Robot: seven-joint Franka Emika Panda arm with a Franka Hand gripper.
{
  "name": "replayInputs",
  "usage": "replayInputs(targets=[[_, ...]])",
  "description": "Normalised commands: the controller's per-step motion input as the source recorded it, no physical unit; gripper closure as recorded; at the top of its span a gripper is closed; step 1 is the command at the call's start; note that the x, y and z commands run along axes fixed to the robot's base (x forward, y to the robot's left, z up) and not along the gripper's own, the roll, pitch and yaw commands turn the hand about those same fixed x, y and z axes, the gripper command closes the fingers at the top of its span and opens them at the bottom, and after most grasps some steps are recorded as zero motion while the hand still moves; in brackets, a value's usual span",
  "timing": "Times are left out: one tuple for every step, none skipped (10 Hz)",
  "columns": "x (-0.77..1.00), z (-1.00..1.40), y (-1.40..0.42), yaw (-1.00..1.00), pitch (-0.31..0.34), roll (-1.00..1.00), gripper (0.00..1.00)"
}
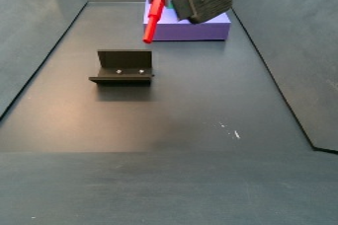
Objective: Pick up the red object. Move up. Place the red object on the fixture. Regrasp the red object. Move to above the board. Insert the red object.
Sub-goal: Place the red object on the fixture.
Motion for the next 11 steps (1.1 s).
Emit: replayInputs(targets=[[1.00,-0.22,-0.16,0.00,0.246,-0.09,1.00],[1.00,-0.27,-0.09,0.05,0.254,-0.09,1.00],[1.00,-0.42,-0.06,0.09,0.180,-0.20,1.00],[1.00,-0.48,0.00,0.12,0.151,-0.22,1.00],[0.98,-0.55,0.00,0.15,0.103,-0.25,1.00],[1.00,-0.46,0.00,0.15,0.117,-0.18,1.00],[1.00,-0.31,-0.02,0.09,0.189,0.00,1.00],[0.37,-0.04,0.00,0.05,0.117,0.00,1.00],[0.00,-0.02,0.00,0.00,0.000,-0.05,1.00],[0.41,-0.24,0.00,0.00,0.000,-0.14,1.00],[0.56,-0.35,0.00,0.00,0.000,-0.24,1.00]])
